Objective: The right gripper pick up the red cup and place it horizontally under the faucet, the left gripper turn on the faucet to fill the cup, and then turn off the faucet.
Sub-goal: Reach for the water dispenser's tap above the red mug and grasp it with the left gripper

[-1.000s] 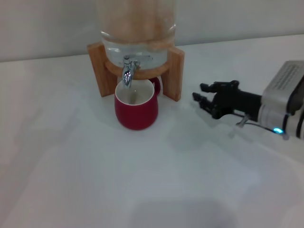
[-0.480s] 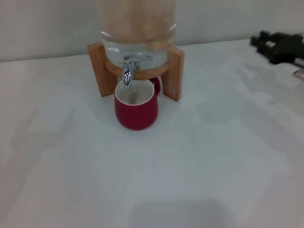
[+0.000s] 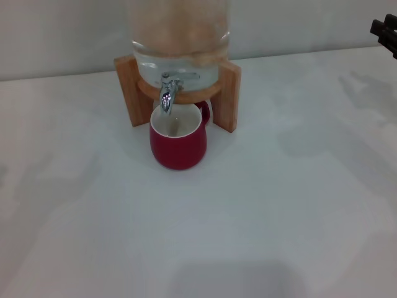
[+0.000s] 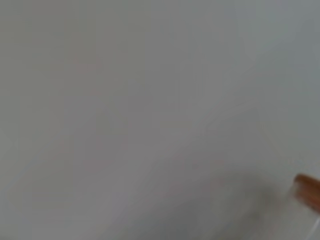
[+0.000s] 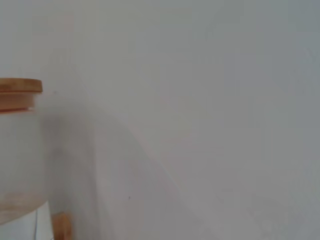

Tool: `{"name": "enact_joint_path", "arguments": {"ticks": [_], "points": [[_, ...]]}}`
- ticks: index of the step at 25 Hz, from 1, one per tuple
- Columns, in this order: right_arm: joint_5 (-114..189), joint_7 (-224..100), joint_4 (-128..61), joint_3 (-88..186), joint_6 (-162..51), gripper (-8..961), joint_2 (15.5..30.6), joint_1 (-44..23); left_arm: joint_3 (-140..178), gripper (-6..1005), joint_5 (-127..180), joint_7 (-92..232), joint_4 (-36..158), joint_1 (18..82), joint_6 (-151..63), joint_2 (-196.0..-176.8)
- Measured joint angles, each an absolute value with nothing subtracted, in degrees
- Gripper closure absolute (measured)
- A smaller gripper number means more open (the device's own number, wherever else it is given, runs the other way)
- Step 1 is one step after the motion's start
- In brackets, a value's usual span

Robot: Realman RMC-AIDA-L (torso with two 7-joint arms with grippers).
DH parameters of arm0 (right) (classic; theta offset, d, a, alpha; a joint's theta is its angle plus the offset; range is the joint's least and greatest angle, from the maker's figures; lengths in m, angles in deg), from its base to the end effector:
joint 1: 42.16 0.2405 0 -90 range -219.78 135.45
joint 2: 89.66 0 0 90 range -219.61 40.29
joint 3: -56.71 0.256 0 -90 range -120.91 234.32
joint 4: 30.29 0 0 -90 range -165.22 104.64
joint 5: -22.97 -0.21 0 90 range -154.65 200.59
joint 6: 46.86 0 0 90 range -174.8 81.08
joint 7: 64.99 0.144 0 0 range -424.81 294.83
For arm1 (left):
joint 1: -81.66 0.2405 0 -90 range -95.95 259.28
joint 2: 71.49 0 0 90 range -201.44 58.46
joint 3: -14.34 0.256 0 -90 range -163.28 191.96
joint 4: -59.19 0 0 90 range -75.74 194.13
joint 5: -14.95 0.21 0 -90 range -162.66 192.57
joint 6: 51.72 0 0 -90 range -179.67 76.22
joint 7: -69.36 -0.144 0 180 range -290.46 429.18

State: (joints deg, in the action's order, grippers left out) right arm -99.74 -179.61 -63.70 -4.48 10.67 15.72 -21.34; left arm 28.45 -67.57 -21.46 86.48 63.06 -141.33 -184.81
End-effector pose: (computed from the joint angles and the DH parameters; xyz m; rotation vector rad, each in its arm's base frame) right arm 0.3337 0.3793 0.1312 -1.8924 0.6075 0.7371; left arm -0.3592 0.2876 0.1009 -1.8377 -1.1079 -1.2145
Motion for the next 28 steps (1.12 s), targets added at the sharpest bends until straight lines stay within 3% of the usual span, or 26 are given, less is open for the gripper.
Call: {"name": "enact_joint_path", "arguments": {"ticks": [6, 9, 14, 28], "points": [[-99.3, -179.5, -63.7, -3.8, 10.4, 650, 15.90, -21.3, 28.5, 160, -58.8, -17.3, 87.7, 59.5, -140.8, -184.57], [-99.3, -179.8, -63.6, -3.8, 10.3, 650, 16.25, -21.3, 28.5, 162, -56.6, -13.5, 90.5, 56.3, -141.4, -186.02], [-99.2, -180.0, -63.3, -3.7, 10.2, 650, 16.68, -21.4, 29.2, 164, -57.5, -8.4, 92.1, 53.2, -144.1, -186.61], [-97.8, -180.9, -63.1, -3.6, 8.5, 650, 17.62, -21.2, 48.5, 170, -56.7, 14.1, 105.2, 49.8, -144.3, -185.28]]}}
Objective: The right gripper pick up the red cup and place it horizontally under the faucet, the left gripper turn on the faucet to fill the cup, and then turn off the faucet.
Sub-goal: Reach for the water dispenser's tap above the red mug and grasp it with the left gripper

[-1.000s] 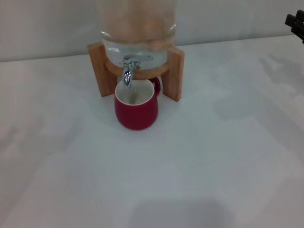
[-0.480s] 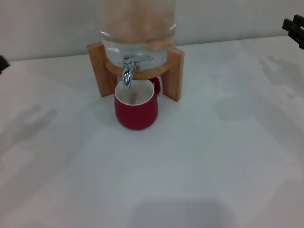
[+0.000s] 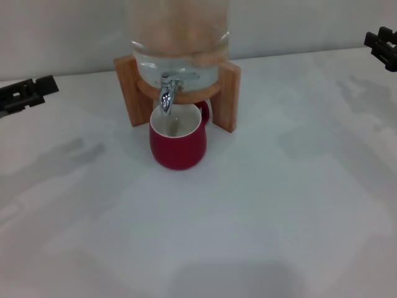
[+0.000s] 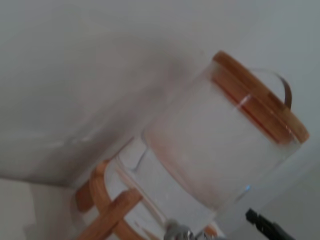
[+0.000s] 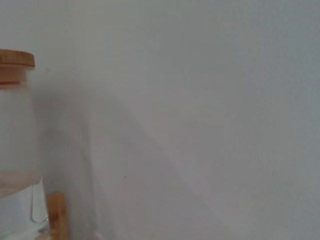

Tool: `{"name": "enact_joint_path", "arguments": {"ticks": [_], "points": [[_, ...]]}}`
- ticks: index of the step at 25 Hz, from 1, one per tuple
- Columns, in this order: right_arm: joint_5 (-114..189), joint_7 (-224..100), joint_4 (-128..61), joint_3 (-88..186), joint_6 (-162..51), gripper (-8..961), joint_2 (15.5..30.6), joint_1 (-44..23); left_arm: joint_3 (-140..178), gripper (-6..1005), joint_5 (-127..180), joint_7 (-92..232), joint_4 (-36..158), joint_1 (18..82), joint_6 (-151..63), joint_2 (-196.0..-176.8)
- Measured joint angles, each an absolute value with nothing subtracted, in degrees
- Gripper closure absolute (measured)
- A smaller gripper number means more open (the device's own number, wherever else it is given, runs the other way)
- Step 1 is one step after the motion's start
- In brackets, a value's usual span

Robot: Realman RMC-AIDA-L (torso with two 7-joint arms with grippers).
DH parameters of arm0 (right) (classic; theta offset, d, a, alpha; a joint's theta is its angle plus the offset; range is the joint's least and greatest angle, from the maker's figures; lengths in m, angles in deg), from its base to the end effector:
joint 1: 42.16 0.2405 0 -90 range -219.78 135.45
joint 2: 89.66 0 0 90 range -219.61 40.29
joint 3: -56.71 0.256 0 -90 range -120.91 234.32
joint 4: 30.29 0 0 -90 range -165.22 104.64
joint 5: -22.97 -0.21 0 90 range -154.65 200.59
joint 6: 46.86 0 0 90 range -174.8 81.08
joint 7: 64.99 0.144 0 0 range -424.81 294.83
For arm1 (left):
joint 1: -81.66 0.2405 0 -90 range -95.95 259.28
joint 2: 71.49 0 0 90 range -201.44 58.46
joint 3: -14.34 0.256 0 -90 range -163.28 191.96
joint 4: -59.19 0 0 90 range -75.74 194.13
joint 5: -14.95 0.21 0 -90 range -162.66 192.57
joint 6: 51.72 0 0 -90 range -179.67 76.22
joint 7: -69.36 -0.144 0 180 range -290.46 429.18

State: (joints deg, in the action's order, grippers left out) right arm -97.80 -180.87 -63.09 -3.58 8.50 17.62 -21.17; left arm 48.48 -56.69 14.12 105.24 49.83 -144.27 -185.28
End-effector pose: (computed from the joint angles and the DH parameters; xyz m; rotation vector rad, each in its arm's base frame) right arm 0.3388 0.3785 0.1158 -1.8862 0.6351 0.6962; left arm -0.2470 0.3624 0.0842 -2.3758 -1.4195 -0.9886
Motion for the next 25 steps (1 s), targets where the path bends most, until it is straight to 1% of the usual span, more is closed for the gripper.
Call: {"name": "enact_joint_path", "arguments": {"ticks": [8, 18, 24, 25], "points": [[-97.8, -181.7, -63.1, -3.6, 7.9, 649, 18.23, -21.3, 53.3, 174, -53.3, 20.2, 109.3, 49.2, -147.1, -183.48], [-97.8, -181.7, -63.1, -3.6, 7.9, 649, 18.69, -21.3, 53.4, 178, -53.7, 19.6, 110.0, 48.6, -149.2, -183.26], [-97.8, -181.8, -63.1, -3.6, 8.0, 649, 18.85, -21.6, 53.4, 372, -53.3, 20.0, 111.5, 48.5, -149.9, -183.22], [-97.8, -181.8, -63.1, -3.6, 8.0, 649, 18.87, -21.7, 53.4, 478, -53.3, 20.0, 111.5, 48.6, -149.9, -183.24]]}}
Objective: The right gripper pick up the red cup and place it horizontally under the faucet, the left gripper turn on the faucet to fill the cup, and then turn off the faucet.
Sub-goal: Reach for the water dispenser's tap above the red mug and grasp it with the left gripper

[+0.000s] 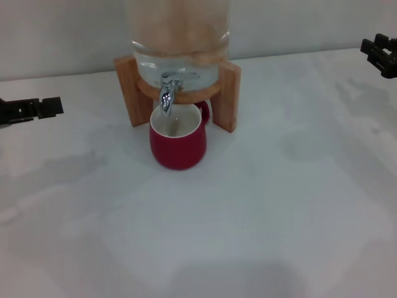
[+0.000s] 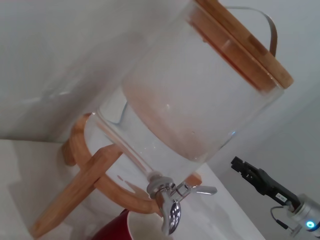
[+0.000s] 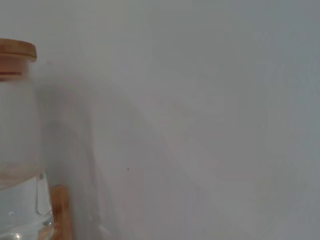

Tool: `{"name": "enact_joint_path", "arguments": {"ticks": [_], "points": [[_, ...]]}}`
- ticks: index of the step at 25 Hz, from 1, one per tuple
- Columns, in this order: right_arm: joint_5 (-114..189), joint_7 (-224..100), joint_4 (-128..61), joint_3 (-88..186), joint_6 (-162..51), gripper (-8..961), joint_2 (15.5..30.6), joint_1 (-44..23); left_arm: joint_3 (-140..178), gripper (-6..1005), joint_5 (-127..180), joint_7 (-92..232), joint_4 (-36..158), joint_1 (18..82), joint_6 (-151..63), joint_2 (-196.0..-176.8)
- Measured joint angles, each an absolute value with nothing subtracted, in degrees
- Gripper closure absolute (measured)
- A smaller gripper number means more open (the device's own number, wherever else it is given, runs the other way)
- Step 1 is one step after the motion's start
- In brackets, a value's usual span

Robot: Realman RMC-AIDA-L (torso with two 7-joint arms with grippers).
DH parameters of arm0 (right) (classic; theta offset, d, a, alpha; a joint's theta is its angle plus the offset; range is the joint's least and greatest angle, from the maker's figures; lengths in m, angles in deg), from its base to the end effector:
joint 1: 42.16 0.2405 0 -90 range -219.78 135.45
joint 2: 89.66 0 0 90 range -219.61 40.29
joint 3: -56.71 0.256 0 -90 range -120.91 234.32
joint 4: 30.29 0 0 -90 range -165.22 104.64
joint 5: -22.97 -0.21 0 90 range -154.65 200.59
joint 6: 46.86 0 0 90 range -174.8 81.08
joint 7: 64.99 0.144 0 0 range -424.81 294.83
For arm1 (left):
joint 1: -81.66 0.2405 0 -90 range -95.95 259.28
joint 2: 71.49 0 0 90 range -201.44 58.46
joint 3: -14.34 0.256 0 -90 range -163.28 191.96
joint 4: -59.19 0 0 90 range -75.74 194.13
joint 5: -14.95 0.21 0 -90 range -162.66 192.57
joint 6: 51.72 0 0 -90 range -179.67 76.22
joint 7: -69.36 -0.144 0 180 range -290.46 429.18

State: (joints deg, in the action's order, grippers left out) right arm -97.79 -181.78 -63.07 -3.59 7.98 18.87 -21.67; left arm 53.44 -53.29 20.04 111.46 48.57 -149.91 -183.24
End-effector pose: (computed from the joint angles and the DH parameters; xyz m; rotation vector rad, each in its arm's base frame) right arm 0.3407 0.3748 0.1062 -1.8825 0.6487 0.6914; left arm -0.2278 0.3595 0.0944 -2.5424 -1.4114 -0.7834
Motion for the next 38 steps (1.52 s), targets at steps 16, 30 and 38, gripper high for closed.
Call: {"name": "enact_joint_path", "arguments": {"ticks": [16, 30, 38], "points": [[-97.7, -182.3, -63.0, -4.0, 8.0, 649, 18.98, -21.8, 53.5, 933, -36.1, 30.5, 111.4, 40.2, -151.2, -178.66], [-96.5, -182.4, -62.9, -3.5, 8.0, 649, 19.66, -21.8, 59.5, 956, -23.4, 34.6, 114.0, 30.5, -153.4, -178.47], [-96.4, -182.5, -62.9, -3.5, 7.9, 649, 20.04, -21.9, 63.2, 954, -18.5, 36.5, 122.5, 27.9, -153.2, -180.09]]}}
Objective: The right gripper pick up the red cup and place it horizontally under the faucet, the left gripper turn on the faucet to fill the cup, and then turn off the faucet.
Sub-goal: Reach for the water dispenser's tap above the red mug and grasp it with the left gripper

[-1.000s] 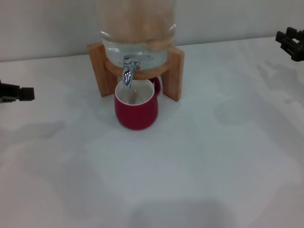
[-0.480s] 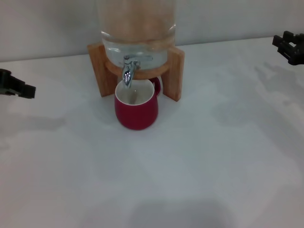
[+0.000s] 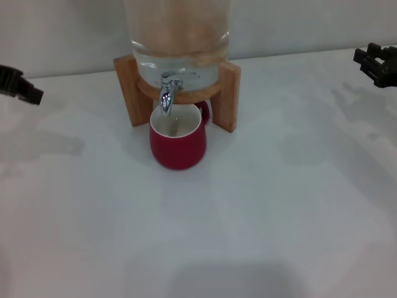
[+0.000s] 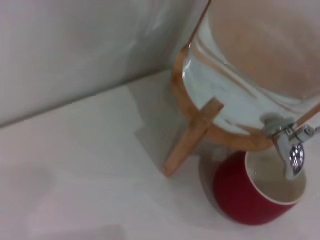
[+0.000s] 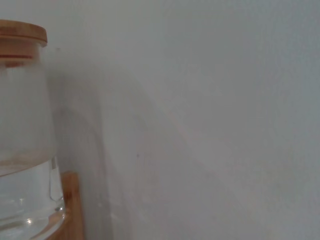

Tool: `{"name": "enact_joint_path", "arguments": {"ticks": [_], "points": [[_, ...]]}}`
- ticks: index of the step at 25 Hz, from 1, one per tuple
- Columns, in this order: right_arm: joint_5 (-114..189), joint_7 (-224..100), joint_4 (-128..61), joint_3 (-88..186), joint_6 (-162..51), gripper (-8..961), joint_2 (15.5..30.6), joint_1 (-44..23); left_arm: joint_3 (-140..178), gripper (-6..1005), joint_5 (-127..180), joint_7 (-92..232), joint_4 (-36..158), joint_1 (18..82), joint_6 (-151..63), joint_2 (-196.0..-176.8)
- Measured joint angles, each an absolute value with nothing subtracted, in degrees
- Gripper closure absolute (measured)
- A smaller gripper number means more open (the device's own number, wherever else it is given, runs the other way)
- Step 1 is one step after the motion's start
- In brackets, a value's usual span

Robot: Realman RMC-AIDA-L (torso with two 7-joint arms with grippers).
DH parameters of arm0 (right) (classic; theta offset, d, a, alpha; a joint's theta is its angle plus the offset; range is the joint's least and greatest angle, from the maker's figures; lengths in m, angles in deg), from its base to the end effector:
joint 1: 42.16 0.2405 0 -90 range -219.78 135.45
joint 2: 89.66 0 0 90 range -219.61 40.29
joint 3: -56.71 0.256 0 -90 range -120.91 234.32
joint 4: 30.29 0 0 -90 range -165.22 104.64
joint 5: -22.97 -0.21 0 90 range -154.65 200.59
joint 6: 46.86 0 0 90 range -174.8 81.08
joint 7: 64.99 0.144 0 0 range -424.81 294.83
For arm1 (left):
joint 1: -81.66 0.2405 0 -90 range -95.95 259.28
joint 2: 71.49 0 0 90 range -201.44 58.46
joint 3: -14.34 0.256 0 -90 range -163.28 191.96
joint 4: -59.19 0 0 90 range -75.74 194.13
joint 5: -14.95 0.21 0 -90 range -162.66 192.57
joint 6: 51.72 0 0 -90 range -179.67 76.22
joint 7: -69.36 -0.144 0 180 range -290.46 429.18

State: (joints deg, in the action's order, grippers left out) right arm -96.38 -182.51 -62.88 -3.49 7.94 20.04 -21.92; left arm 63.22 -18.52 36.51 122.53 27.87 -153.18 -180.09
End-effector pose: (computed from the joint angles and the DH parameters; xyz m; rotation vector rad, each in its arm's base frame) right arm 0.3415 0.3711 0.0942 -1.9025 0.6551 0.6758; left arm -0.1426 0.4207 0.1119 -2.5057 -1.2046 0.1733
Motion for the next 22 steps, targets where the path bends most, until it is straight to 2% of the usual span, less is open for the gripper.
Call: {"name": "enact_joint_path", "arguments": {"ticks": [4, 12, 16, 22], "points": [[-96.4, -183.3, -62.9, -3.1, 7.8, 649, 20.61, -22.0, 63.6, 954, -18.4, 36.5, 123.1, 26.8, -152.1, -181.07], [-96.4, -184.5, -62.9, -2.1, 7.3, 649, 21.56, -22.0, 66.0, 955, -18.9, 36.3, 126.7, 26.0, -148.5, -186.60], [-96.4, -185.1, -62.9, -2.0, 6.5, 649, 21.84, -21.8, 70.2, 955, -18.9, 37.7, 128.9, 25.5, -147.2, -187.82], [-96.5, -185.4, -62.9, -2.0, 6.0, 649, 22.08, -21.7, 76.3, 955, -16.2, 40.5, 131.0, 24.7, -143.4, -188.25]]}}
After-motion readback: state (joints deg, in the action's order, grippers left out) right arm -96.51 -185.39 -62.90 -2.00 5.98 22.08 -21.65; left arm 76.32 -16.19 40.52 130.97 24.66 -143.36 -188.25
